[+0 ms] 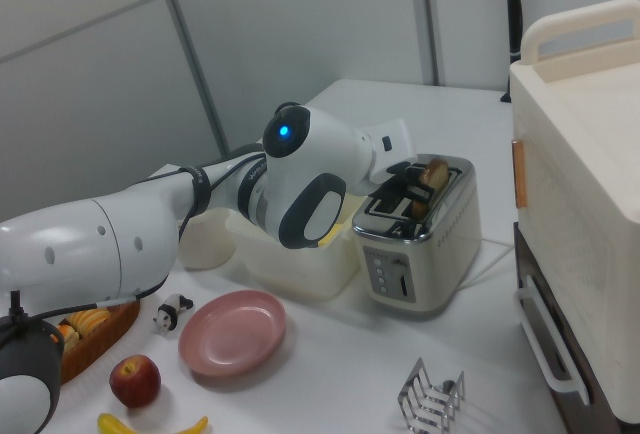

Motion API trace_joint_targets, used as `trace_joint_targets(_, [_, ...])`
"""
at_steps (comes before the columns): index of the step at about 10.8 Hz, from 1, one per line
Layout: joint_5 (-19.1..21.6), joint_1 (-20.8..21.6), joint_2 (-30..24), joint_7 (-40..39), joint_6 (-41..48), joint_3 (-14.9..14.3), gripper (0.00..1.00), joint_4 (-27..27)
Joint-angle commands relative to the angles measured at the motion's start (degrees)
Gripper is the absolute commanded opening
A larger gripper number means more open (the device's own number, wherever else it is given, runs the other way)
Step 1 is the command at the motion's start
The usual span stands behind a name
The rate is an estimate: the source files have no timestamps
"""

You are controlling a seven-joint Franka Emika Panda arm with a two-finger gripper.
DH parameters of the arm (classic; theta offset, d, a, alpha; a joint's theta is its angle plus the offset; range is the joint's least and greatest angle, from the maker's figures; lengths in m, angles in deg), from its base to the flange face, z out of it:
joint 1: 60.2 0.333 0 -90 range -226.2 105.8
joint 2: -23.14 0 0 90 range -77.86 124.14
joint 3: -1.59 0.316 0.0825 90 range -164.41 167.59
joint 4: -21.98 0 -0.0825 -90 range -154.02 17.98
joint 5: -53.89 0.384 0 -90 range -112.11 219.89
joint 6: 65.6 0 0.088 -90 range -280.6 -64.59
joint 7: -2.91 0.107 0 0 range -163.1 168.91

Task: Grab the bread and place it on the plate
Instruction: 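Close the gripper on the top edge of the bread slice in the toaster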

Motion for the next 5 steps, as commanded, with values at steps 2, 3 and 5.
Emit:
trace_joint_targets(2, [1.0,-0.3,-1.8,5.2,-1.0,0.2,0.32,-0.9])
trace_joint_targets(3, [1.0,-0.3,-1.9,5.3,-1.0,0.2,0.31,-0.9])
trace_joint_targets(5, [1.1,-0.6,-2.1,5.6,-1.0,0.3,0.04,-0.9])
